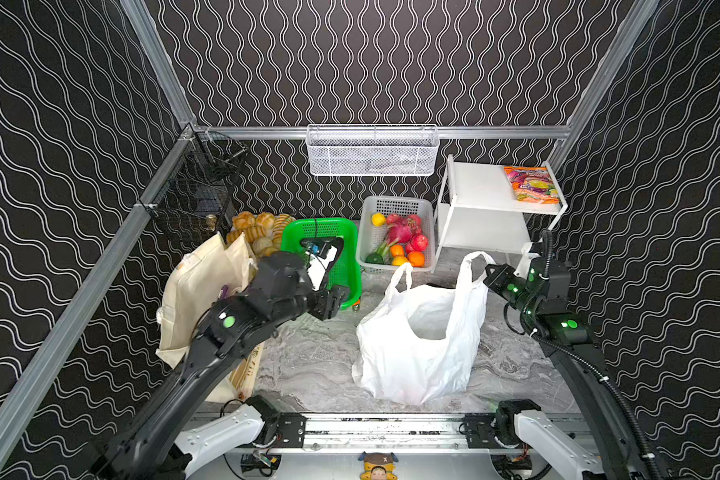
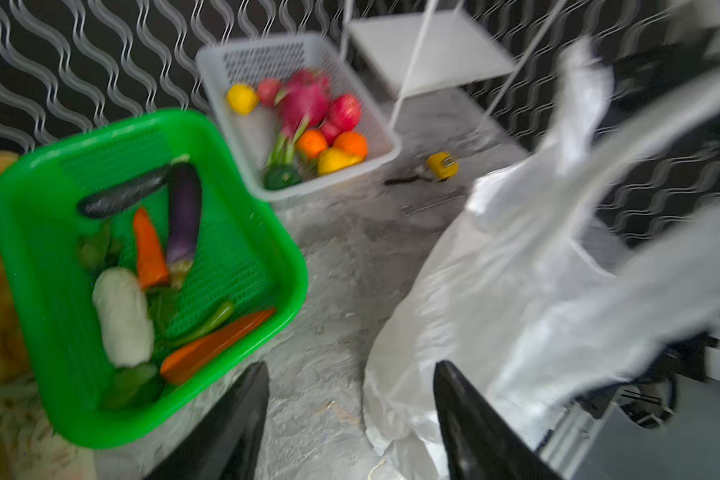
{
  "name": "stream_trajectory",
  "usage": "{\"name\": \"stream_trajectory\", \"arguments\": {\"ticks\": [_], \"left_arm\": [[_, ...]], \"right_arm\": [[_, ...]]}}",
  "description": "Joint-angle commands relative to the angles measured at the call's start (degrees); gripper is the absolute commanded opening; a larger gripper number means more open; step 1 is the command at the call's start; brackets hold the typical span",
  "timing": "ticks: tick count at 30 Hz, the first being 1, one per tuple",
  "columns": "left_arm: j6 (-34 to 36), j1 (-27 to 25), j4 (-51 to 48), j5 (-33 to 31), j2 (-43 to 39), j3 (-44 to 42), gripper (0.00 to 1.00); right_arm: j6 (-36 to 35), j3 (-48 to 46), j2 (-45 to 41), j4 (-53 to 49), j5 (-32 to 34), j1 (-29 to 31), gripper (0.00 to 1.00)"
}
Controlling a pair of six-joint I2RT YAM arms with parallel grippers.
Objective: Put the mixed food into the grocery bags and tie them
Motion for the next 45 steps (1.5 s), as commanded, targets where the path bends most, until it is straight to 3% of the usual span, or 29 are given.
{"name": "stream_trajectory", "arguments": {"ticks": [1,6,11,19,26,32,37,40,45], "left_arm": [[-7.7,3.2,-1.3,-2.9,4.5,-4.5,0.66],[-11.3,8.8,6.2,6.2,10.5,-10.6,0.7],[-11.6,13.4,11.1,8.2,17.9,-13.3,0.75],[-9.3,20.0,20.7,13.1,30.6,-8.6,0.79],[-5.2,20.5,17.2,12.3,41.0,3.9,0.8],[-5.6,20.5,16.3,14.1,31.3,1.6,0.82],[-7.4,20.0,25.0,23.9,16.2,-1.0,0.85],[-7.7,19.0,27.3,29.4,12.5,3.7,0.87],[-5.0,13.7,23.0,36.8,17.6,19.3,0.84]], "right_arm": [[1.2,0.8,-0.3,1.8,-1.6,0.1,0.0],[-0.6,1.6,-1.1,-0.9,-0.5,0.1,0.0],[-1.7,1.4,-1.8,-2.1,-0.4,0.1,0.0],[-1.9,0.9,-3.5,-1.9,-3.0,0.1,0.0],[-1.8,-1.0,-4.1,0.7,-8.9,0.1,0.0],[-4.5,-0.5,-1.6,3.9,-16.4,0.1,0.0],[-6.3,-0.1,-1.2,8.1,-18.6,0.1,0.0],[-7.4,0.5,-1.3,9.0,-20.2,0.1,0.0],[-7.3,-0.1,-3.2,10.6,-21.8,0.2,0.0]]}}
